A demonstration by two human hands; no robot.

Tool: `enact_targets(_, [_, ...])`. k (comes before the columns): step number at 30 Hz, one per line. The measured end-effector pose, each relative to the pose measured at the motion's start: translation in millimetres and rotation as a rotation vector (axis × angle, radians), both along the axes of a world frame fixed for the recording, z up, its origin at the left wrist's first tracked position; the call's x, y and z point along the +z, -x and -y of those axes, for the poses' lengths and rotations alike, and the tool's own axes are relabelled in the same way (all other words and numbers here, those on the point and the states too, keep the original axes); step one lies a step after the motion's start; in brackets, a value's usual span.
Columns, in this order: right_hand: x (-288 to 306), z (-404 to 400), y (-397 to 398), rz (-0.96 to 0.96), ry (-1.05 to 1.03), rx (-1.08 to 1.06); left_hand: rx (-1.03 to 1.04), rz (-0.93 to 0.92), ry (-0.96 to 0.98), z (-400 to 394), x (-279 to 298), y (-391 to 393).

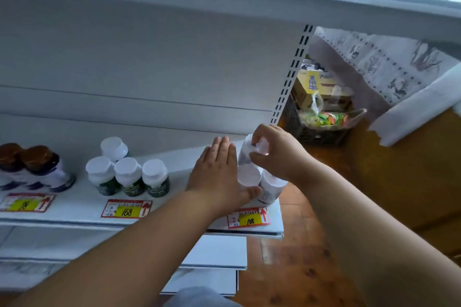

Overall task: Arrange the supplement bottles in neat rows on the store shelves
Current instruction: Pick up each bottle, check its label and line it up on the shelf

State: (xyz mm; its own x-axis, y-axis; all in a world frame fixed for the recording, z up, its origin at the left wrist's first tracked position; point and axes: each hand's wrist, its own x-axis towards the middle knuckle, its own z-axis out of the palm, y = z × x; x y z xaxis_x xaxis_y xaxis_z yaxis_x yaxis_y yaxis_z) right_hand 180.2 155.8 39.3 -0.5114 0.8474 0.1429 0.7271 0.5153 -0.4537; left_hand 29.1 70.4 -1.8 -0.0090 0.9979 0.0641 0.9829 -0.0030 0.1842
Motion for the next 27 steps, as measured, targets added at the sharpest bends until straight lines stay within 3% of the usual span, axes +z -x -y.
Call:
enact_targets(5, [-21.9,-11.4,0.1,0.048,0.069,0.107,0.018,0.011,0.003,0.3,-2.7,-1.3])
enact_targets(13, [-40.9,-8.6,3.3,-0.026,-0.011,0.119,-0.01,0.002,-0.051,0.2,-12.1,2.4])
enact_targets(27, [-5.9,11.3,9.0,0.041,-0.21,0.114,-0.028,0.033,-0.119,19.1,5.6,20.6])
